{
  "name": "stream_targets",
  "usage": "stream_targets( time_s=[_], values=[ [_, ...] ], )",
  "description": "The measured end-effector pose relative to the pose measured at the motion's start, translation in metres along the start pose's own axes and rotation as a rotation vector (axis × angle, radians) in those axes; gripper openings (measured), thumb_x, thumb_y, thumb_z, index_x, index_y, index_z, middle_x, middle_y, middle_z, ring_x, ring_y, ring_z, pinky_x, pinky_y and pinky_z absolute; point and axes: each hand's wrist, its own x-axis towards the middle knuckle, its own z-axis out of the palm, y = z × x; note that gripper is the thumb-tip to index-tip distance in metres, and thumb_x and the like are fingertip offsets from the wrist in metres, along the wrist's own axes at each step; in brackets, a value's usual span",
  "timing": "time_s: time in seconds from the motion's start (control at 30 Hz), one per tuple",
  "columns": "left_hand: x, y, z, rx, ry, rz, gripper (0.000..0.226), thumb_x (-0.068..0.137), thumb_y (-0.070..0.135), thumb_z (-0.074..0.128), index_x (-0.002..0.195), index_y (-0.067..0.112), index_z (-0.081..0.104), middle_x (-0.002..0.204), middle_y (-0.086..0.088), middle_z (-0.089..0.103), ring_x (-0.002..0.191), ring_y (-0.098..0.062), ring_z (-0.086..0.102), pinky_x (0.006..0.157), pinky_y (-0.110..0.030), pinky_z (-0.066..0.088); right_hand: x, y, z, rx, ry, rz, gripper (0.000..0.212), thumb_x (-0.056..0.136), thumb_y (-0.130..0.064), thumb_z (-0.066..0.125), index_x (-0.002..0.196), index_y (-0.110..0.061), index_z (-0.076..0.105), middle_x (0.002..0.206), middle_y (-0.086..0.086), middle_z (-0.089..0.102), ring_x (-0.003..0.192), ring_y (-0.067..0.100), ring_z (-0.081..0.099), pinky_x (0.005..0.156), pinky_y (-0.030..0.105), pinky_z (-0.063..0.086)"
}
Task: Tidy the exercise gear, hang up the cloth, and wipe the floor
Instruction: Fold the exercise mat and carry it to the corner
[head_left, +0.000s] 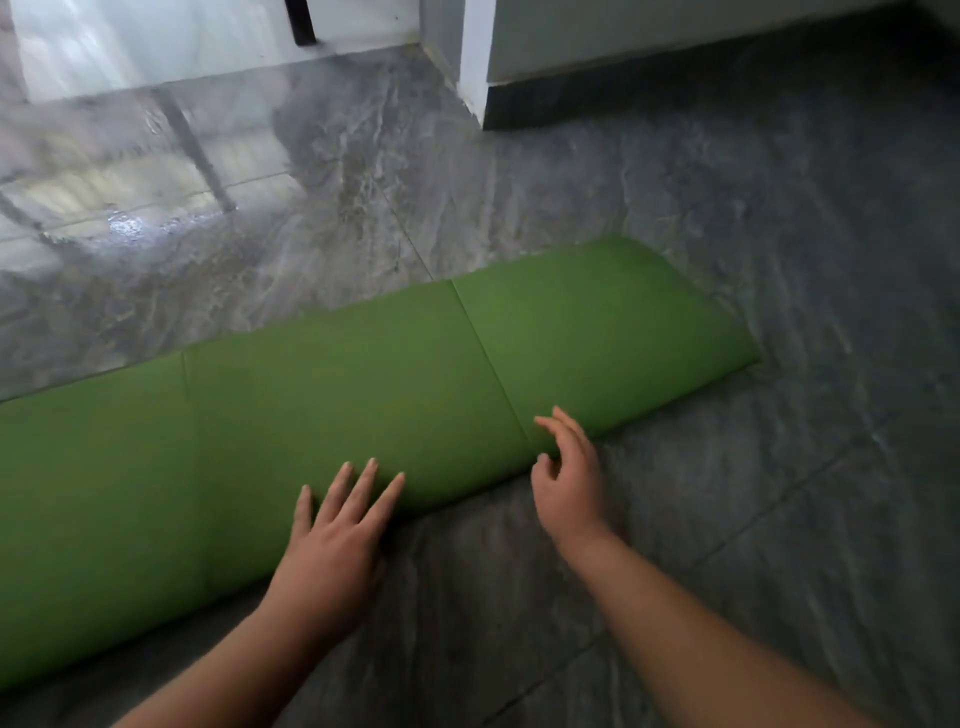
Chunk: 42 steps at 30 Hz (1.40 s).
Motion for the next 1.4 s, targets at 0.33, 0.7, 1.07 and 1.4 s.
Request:
stream_targets(
  time_s=[0.33,0.7,1.07,1.4],
  values=[
    [0.044,0.033,-0.018,-0.016,-0.014,0.078,0.076,0.096,0.035,0.042,0.154,0.038,-0.008,0.165,0.001,-0.006,0.152,-0.025,-0.008,0.122,-0.046,0.003,0.059,0.001,-0.035,0.467,0.38,0.7,0.067,0.087,-0.007,0.068,0.145,-0.008,0.034,0.144,0.018,0.045,0.124,0.029,0.053,0.101,0.033,0.044],
    [0.02,-0.001,-0.026,0.079,-0.054,-0.002,0.08,0.096,0.041,0.044,0.151,0.045,-0.014,0.162,0.0,-0.017,0.152,-0.026,-0.007,0.121,-0.051,0.005,0.064,-0.035,-0.035,0.68,0.381,0.484,0.053,0.075,-0.007,0.067,0.126,-0.016,0.054,0.117,0.005,0.067,0.102,0.021,0.065,0.093,0.039,0.052],
    [-0.031,-0.044,-0.012,0.065,0.079,-0.063,0.086,0.091,0.014,0.039,0.151,0.039,-0.019,0.161,-0.001,-0.021,0.148,-0.03,-0.02,0.114,-0.06,-0.011,0.004,-0.09,-0.015,0.124,0.084,-0.071,0.046,0.074,-0.022,0.05,0.116,-0.004,0.056,0.095,0.01,0.06,0.085,0.025,0.057,0.075,0.022,0.037],
    [-0.09,-0.102,0.006,0.017,0.132,-0.401,0.09,0.093,0.018,0.048,0.151,0.034,-0.02,0.162,0.001,-0.02,0.15,-0.028,-0.015,0.118,-0.057,0.0,-0.037,-0.08,0.029,-0.409,-0.234,-0.466,0.057,0.058,-0.015,0.054,0.114,-0.028,0.051,0.123,0.009,0.051,0.108,0.034,0.046,0.091,0.05,0.047]
  ],
)
